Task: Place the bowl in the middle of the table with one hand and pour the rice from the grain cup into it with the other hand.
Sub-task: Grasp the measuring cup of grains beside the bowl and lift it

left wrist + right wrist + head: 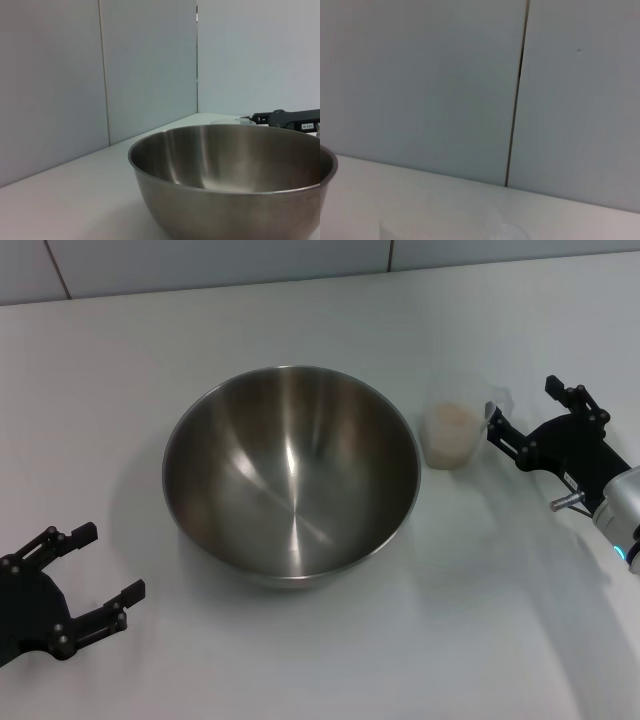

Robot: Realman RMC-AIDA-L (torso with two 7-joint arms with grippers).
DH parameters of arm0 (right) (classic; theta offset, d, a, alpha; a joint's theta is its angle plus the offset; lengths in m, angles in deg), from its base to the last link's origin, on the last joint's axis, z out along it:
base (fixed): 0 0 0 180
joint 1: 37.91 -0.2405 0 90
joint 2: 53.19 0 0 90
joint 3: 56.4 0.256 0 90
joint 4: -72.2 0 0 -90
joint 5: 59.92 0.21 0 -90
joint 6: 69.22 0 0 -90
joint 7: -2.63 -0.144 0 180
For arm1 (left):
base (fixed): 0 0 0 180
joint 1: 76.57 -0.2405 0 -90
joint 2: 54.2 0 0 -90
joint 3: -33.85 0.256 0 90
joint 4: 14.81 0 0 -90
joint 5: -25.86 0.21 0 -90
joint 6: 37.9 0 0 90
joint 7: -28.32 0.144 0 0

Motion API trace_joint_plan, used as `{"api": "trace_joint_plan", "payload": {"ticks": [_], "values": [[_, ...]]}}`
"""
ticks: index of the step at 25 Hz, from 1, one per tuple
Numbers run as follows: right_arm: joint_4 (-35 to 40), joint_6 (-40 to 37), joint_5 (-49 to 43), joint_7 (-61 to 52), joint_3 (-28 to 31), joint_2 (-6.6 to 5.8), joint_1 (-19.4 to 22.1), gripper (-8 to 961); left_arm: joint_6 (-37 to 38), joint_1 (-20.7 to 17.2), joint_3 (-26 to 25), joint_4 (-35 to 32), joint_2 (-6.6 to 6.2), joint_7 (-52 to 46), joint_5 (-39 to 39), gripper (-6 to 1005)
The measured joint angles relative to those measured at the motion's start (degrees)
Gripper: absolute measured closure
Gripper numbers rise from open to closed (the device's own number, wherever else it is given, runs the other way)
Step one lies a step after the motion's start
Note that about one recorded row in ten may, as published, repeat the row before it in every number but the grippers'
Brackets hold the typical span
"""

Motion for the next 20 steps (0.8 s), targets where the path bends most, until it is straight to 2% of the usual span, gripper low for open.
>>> {"api": "trace_joint_plan", "payload": {"ticks": [18, 20], "values": [[-0.9, -5.1, 0.1, 0.0, 2.9, 0.07, 1.9, 123, 1.7, -0.1, 0.0, 0.0, -0.01, 0.0, 0.1, 136], [-0.9, -5.1, 0.1, 0.0, 2.6, 0.09, 1.9, 147, 1.8, 0.0, 0.3, -0.1, 0.0, 0.0, 0.1, 136]]}}
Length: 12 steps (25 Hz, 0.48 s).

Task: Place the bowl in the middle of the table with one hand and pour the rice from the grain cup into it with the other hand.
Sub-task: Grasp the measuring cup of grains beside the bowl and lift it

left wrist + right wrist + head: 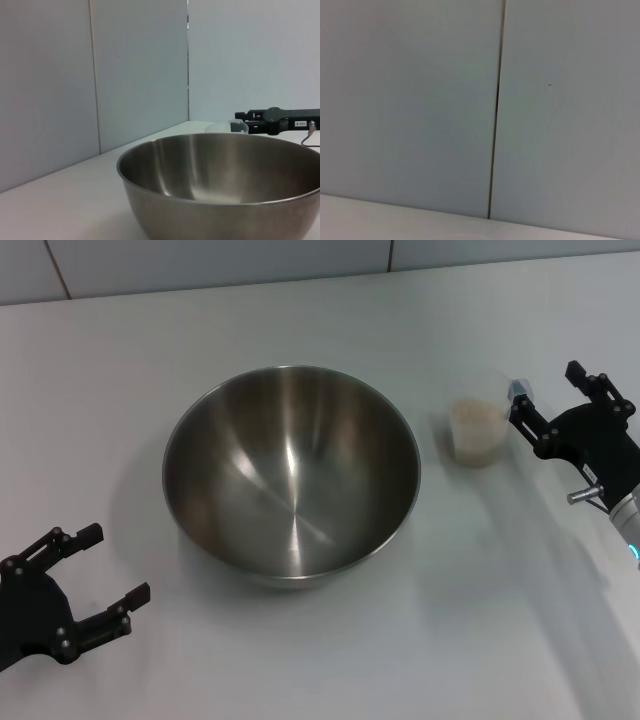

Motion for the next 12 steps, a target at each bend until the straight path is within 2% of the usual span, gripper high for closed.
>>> {"api": "trace_joint_plan", "payload": {"ticks": [4, 12], "values": [[0.0, 0.3, -0.1, 0.0, -0.2, 0.0, -0.1, 194, 0.1, 0.0, 0.3, -0.3, 0.0, 0.0, 0.0, 136], [0.0, 0.4, -0.5, 0.0, -0.4, 0.01, -0.1, 538, 2.6, 0.2, -0.1, -1.1, -0.03, 0.0, -0.1, 137]]}}
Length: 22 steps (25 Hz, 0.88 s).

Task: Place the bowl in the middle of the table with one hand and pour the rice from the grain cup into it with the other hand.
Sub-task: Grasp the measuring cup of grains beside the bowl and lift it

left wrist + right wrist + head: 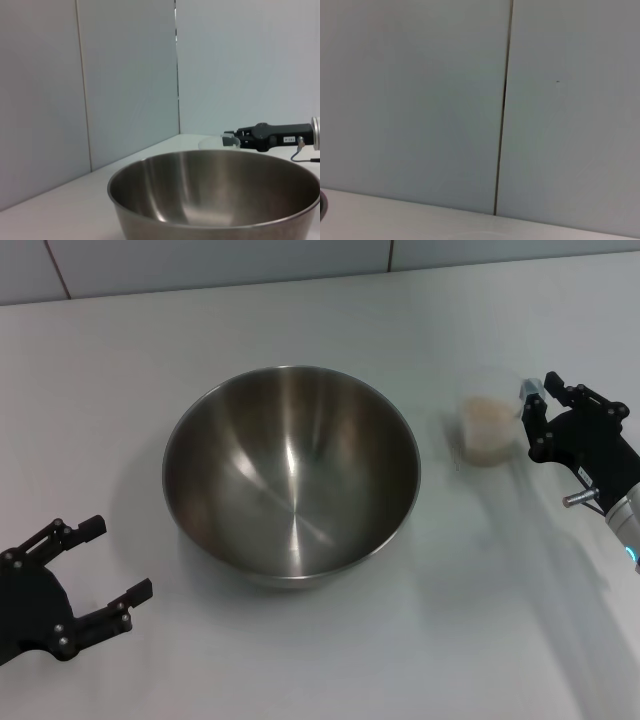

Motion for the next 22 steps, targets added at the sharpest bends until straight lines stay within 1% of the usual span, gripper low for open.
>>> {"api": "trace_joint_plan", "payload": {"ticks": [3, 10, 13, 15, 17, 19, 20, 22], "values": [[0.0, 0.0, 0.0, 0.0, 0.0, -0.05, 0.0, 658, 0.6, 0.5, 0.0, -0.1, -0.13, 0.0, -0.1, 137], [0.1, -0.1, 0.0, 0.0, 0.0, -0.08, 0.0, 819, 1.1, 1.5, 0.7, -1.7, -0.47, -2.5, 0.3, 137], [0.1, -1.0, 0.1, 0.0, 0.3, -0.09, 0.2, 888, 2.2, 2.0, 1.2, -7.3, -0.46, -8.2, 2.1, 137], [0.1, -1.6, 0.2, 0.0, 0.4, -0.09, 0.4, 906, 2.2, 2.0, 1.2, -7.3, -0.46, -8.2, 2.1, 137], [0.1, -2.9, 0.3, 0.0, 0.5, -0.09, 0.7, 925, 3.7, 2.5, 1.3, -13.1, 0.28, -12.8, 4.1, 137], [0.1, -6.6, 0.2, 0.0, 0.3, -0.09, 1.4, 934, 3.9, 2.6, 1.3, -14.8, 0.58, -14.1, 4.9, 136], [0.1, -6.6, 0.2, 0.0, 0.3, -0.09, 1.4, 934, 4.0, 2.7, 1.3, -16.1, 0.88, -14.9, 5.8, 136], [0.1, -10.2, 0.1, 0.7, 0.1, -0.08, 1.8, 934, 4.0, 2.8, 1.3, -18.4, 1.41, -16.6, 7.2, 136]]}}
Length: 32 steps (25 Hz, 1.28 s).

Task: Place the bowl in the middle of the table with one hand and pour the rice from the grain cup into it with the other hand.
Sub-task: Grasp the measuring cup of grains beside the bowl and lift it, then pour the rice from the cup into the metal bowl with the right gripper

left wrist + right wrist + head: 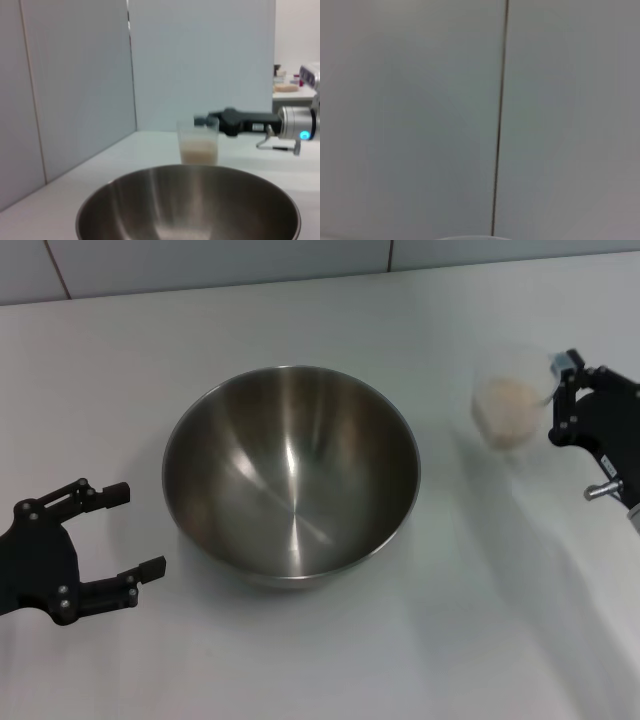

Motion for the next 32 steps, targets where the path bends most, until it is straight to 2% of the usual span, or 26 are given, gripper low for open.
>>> {"api": "trace_joint_plan", "payload": {"ticks": [1, 5, 6, 10, 11, 12, 15, 16, 17, 21, 22, 25, 26, 27, 31, 32], "values": [[-0.1, -3.6, -0.1, 1.2, 0.0, 0.03, 0.1, 934, 0.0, 0.1, 0.0, -0.9, 0.19, -0.6, 0.7, 136], [-1.2, -8.4, -0.3, 4.1, -0.7, 0.0, 0.1, 934, -0.3, 0.7, 0.0, -2.4, 0.42, -2.6, 2.3, 136], [-2.1, -11.4, -0.5, 8.0, -2.5, -0.08, -0.3, 934, -0.3, 0.9, 0.0, -2.4, 0.43, -2.7, 2.4, 136], [-3.4, -13.7, -1.0, 16.9, -5.9, -0.1, -1.6, 935, -0.4, 1.0, 0.0, -2.5, 0.45, -2.8, 2.5, 137], [-4.6, -13.4, -1.1, 23.8, -7.6, -0.06, -2.7, 935, -0.4, 1.1, 0.0, -2.5, 0.47, -2.8, 2.5, 137], [-4.6, -13.4, -1.1, 23.8, -7.6, -0.06, -2.7, 935, -0.4, 1.1, 0.0, -2.5, 0.47, -2.8, 2.5, 137], [-7.6, -11.1, -1.1, 34.7, -9.4, 0.03, -3.9, 935, -0.4, 1.2, -0.1, -2.7, 0.47, -2.8, 2.5, 137], [-10.2, -8.5, -1.1, 43.5, -9.9, 0.07, -4.4, 935, -0.2, 1.2, -0.2, -2.8, 0.47, -2.9, 2.5, 137], [-10.2, -8.5, -1.1, 43.5, -9.9, 0.07, -4.4, 935, -0.2, 1.2, -0.2, -2.8, 0.47, -2.9, 2.5, 137], [-14.8, -2.4, -1.1, 67.2, -11.7, 0.38, -5.6, 935, -0.2, 1.2, -0.2, -2.8, 0.47, -3.0, 2.4, 137], [-14.8, -2.4, -1.1, 67.2, -11.7, 0.38, -5.6, 935, -0.3, 1.2, -0.2, -2.8, 0.47, -3.0, 2.4, 137], [-15.5, -1.9, -1.1, 77.7, -14.6, 0.4, -6.5, 935, -0.3, 1.3, -0.1, -2.8, 0.47, -3.0, 2.4, 137], [-15.7, -1.8, -1.2, 85.0, -15.9, 0.41, -6.8, 935, -0.4, 1.4, -0.1, -2.8, 0.51, -3.0, 2.5, 137], [-15.7, -1.8, -1.2, 85.0, -15.9, 0.41, -6.8, 935, -0.4, 1.4, -0.1, -2.8, 0.51, -3.0, 2.5, 137], [-16.2, -1.7, -2.7, 101.7, -17.4, 0.43, -7.1, 936, -0.3, 1.6, -0.1, -2.8, 0.55, -3.0, 2.5, 137], [-16.2, -1.7, -2.7, 101.7, -17.4, 0.43, -7.1, 936, -0.3, 1.7, -0.1, -2.8, 0.55, -3.0, 2.5, 137]]}}
